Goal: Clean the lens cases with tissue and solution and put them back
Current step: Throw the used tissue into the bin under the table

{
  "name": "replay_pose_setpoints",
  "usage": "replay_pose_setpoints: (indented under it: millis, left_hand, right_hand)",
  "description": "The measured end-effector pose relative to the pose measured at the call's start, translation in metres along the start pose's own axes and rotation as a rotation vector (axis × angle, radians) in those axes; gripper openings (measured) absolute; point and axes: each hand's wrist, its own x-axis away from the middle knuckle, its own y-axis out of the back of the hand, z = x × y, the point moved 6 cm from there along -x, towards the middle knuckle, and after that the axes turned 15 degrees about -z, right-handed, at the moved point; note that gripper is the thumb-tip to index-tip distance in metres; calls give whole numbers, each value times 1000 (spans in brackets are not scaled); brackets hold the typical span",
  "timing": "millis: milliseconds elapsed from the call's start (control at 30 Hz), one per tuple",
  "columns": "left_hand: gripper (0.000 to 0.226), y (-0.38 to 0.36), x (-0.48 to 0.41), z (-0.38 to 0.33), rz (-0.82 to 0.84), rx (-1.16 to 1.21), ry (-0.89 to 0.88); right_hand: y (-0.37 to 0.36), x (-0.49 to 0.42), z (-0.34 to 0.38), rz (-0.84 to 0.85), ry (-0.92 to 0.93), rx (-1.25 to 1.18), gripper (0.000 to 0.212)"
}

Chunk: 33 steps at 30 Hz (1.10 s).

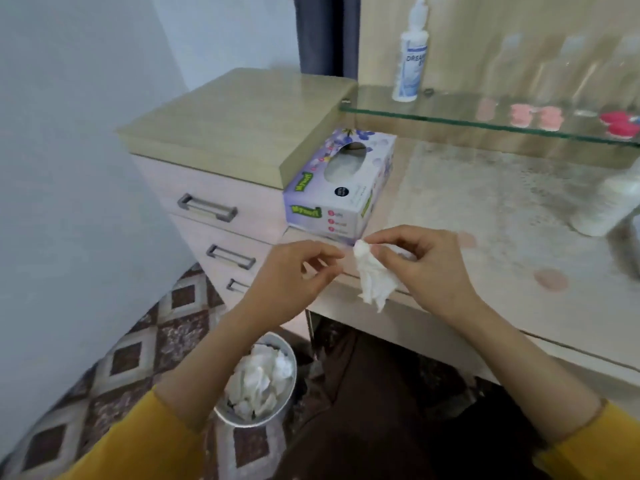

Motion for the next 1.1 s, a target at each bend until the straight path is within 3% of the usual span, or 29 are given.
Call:
replay_pose_setpoints:
  millis: [133,367,667,867,1100]
  left_hand:
    - [10,47,47,75,-71,-120,228]
    - [16,71,126,188,2,-285,577]
    - [18,66,168,256,112,-268,741]
    - [20,66,183,278,157,-272,803]
    - [21,65,187,284,206,-280,838]
  right_hand:
    - [-84,29,-5,192,-16,-7,18]
    - [-209,87,-77,501,-203,191,14]
    - [-280,116,-172,619,-362,479,22]
    - [-304,132,-191,662,-530,428,26]
    - [-315,137,-183,827,-456,486,42]
